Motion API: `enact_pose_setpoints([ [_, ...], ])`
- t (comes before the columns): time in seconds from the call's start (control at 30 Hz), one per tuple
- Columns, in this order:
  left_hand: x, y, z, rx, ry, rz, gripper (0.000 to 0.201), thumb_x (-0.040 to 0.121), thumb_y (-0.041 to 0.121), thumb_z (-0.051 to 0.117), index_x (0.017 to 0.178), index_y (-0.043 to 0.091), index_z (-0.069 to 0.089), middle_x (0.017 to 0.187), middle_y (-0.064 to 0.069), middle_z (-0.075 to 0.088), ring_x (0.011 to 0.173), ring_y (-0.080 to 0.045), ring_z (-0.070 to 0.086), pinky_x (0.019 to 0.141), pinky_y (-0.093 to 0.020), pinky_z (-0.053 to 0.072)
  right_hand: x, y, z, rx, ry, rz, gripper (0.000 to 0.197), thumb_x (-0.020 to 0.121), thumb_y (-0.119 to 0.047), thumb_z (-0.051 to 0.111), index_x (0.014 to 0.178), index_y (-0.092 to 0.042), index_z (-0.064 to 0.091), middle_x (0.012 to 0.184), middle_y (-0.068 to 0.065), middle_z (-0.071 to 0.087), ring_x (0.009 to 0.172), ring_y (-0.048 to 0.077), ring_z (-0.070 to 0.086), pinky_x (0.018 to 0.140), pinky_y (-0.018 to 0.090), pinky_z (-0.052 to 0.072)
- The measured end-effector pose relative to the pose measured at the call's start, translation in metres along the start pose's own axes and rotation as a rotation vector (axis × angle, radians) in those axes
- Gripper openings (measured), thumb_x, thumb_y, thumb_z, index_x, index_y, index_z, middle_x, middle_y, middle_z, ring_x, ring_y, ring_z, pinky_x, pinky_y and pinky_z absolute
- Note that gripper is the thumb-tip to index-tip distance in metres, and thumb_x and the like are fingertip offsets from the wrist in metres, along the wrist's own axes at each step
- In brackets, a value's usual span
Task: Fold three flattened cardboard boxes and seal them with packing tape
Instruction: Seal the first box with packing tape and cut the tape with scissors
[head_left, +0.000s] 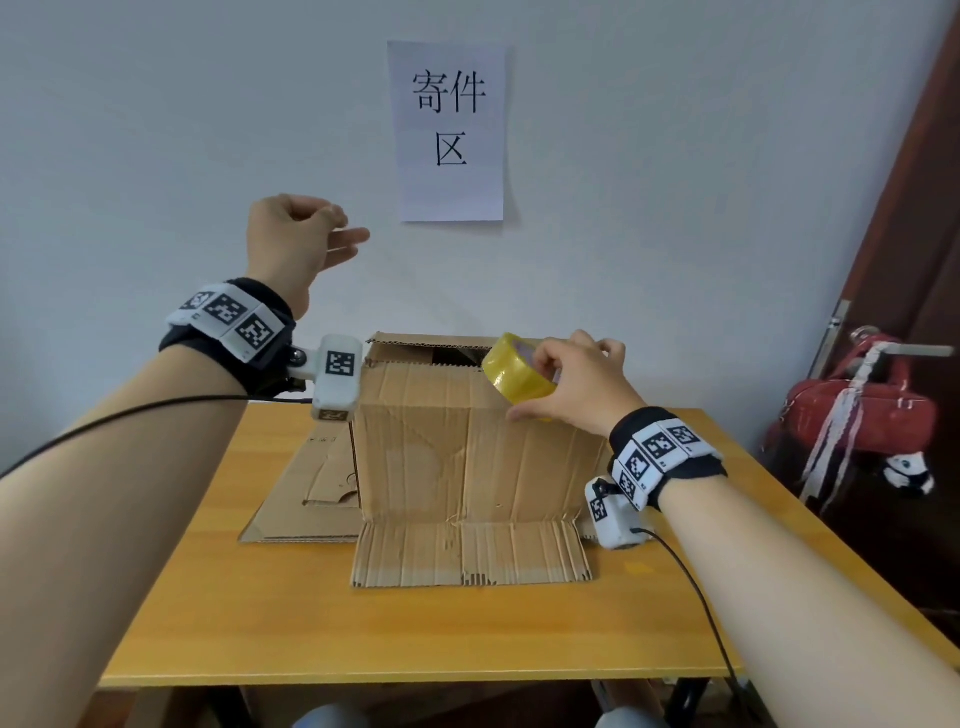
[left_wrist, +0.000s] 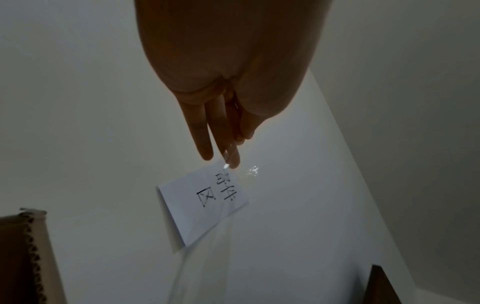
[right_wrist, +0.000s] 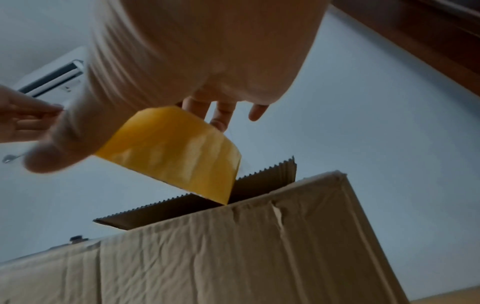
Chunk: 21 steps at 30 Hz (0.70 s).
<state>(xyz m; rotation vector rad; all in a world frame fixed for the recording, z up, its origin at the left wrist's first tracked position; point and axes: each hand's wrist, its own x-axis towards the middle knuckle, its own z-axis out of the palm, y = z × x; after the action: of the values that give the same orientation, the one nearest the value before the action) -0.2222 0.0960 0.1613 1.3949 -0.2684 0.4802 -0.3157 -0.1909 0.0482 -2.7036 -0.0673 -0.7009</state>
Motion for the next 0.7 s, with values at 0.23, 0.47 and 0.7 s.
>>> enact_pose_setpoints([
  [0.23,0.011,-0.016,-0.005,-0.105,0.051,-0.057,0.012,0.098,-0.002,0.052,0.093,0.003,0.061,0.095,-0.012,0.064,0.084,-0.026,0.076,0.080,-0.041,0.062,0.004,-0.003,-0.001,-0.189,0.029,-0.075,0.030,0.073,-0.042,0.070,0.097,-0.032,0.055,0.086,-0.010,0.049,0.108,0.016,0.041,0.095,0.040,0.022],
  [0.47,0.017,-0.023,0.001,-0.260,-0.005,-0.095,0.010,0.098,-0.001,0.052,0.105,-0.001,0.058,0.094,-0.012,0.063,0.091,-0.029,0.076,0.077,-0.037,0.061,0.035,0.008,-0.019,0.057,0.395,0.333,0.031,0.088,-0.030,0.060,0.115,-0.015,0.057,0.121,0.009,0.056,0.114,0.035,0.050,0.083,0.040,0.040],
  [0.7,0.025,-0.039,0.007,-0.395,-0.011,-0.175,0.009,0.098,-0.002,0.051,0.095,0.002,0.058,0.088,-0.011,0.063,0.093,-0.028,0.075,0.078,-0.037,0.061,0.061,0.017,-0.039,0.232,0.221,0.602,0.053,0.093,-0.069,0.038,0.094,-0.019,0.057,0.076,0.003,0.067,0.059,0.025,0.070,0.059,0.033,0.055],
])
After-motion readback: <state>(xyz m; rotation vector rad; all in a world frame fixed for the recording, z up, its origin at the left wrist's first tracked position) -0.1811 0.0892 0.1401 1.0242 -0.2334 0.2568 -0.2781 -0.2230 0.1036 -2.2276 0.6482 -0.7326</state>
